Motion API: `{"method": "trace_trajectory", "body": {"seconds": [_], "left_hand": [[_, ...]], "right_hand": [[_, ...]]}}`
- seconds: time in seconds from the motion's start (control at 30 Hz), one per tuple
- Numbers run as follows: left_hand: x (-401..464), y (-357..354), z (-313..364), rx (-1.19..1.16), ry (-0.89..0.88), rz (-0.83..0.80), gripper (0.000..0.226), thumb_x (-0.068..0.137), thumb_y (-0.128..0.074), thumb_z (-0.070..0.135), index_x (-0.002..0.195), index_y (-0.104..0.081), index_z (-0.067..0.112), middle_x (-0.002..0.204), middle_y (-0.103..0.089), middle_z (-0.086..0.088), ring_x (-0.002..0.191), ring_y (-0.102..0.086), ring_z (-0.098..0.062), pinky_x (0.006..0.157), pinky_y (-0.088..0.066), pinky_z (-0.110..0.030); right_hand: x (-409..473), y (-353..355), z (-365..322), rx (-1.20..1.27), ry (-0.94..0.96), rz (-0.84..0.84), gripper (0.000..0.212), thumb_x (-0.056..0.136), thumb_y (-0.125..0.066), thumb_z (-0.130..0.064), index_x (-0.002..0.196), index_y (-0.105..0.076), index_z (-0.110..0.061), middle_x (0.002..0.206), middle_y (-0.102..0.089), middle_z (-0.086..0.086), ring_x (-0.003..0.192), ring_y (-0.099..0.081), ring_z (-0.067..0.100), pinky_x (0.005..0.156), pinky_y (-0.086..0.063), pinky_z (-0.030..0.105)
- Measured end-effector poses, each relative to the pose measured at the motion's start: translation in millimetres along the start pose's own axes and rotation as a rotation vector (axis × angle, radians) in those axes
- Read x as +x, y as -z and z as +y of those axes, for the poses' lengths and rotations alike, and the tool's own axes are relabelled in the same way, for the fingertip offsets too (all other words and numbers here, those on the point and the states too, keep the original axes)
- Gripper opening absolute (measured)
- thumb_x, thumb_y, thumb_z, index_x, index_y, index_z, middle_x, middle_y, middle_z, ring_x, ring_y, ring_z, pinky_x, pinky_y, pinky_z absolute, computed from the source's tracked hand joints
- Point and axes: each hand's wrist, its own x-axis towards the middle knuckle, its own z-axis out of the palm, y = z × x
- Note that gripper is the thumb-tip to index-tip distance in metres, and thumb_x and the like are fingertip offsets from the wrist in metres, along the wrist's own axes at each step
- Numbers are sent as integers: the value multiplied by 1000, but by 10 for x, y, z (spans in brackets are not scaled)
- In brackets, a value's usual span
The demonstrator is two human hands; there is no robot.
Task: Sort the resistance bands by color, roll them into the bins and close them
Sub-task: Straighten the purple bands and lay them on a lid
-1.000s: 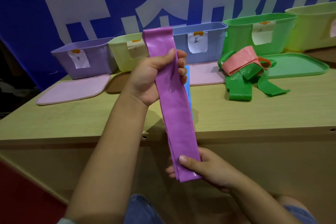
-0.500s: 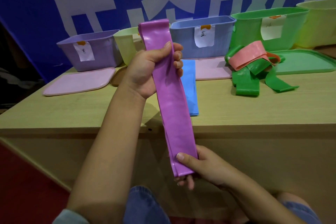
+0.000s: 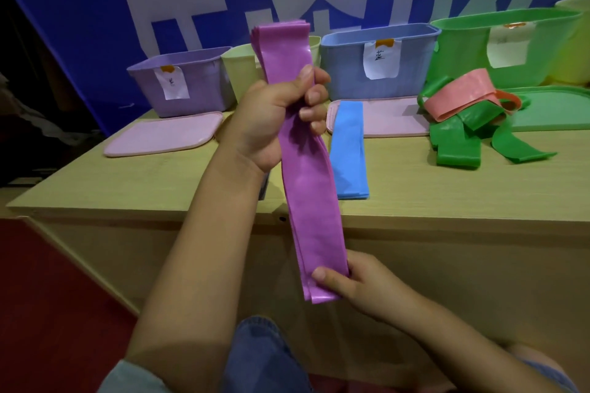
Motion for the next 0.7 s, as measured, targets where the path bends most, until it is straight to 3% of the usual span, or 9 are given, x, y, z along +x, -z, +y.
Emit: {"method": "trace_trajectory", "body": {"seconds": [0.1,0.2,0.27,0.3,0.37,0.47,0.57,0.7], "left_hand": [[-86,61,3,-30,-6,-21,19,99,-39,16,88,-52,8,57,-46,5,45,-41,-4,46,-41,-19],[-176,89,-21,-35,-13,-77,17,97,-40,16,89,-52,8,57,-47,4,48,-45,-7,52,-46,-21],[-224,92,-51,-32,-47,-111,20,95,-41,15,87,-57,8,61,-55,1,61,-59,-14,67,-53,-28],[-242,101,-65,-33,-63,-125,22,94,-43,16,85,-62,9,66,-61,-3,76,-66,-19,80,-54,-33],[-297,118,-64,-19,-83,-165,23,91,-47,17,81,-67,11,92,-71,-11,106,-63,-25,98,-48,-42],[-384,195,-6,20,-143,-139,20,88,-51,15,83,-70,9,125,-63,-7,113,-61,-22,92,-52,-39],[-427,345,48,49,-148,-46,21,86,-52,11,93,-71,5,133,-58,-7,119,-58,-24,91,-52,-37],[-486,537,98,-82,-68,13,40,86,-53,15,123,-58,0,131,-59,-8,118,-58,-26,88,-54,-41]], "right_hand": [[-38,138,-143,-88,120,50,37,69,-61,-71,93,-57,-43,95,-66,-21,88,-60,-11,76,-48,12],[-18,262,-397,-66,276,317,45,71,-61,-66,107,-59,-39,103,-67,-19,99,-61,-5,86,-49,15],[76,349,-614,-75,363,440,46,77,-65,-59,113,-57,-33,105,-66,-17,99,-62,-4,87,-49,17],[143,384,-719,-88,410,461,40,79,-67,-52,112,-56,-32,105,-65,-17,98,-62,-3,86,-50,18],[269,415,-918,-126,482,445,27,79,-64,-39,104,-57,-32,98,-66,-17,90,-63,-2,78,-52,20],[421,407,-1066,-231,548,417,25,81,-62,-33,100,-63,-16,83,-65,-11,76,-62,5,68,-53,27],[528,407,-1183,-389,557,355,25,85,-66,-27,105,-64,-11,79,-67,-3,73,-62,9,68,-50,27],[716,393,-1473,-456,436,236,19,85,-63,-38,94,-62,-22,79,-67,-5,72,-63,8,69,-53,29]]}}
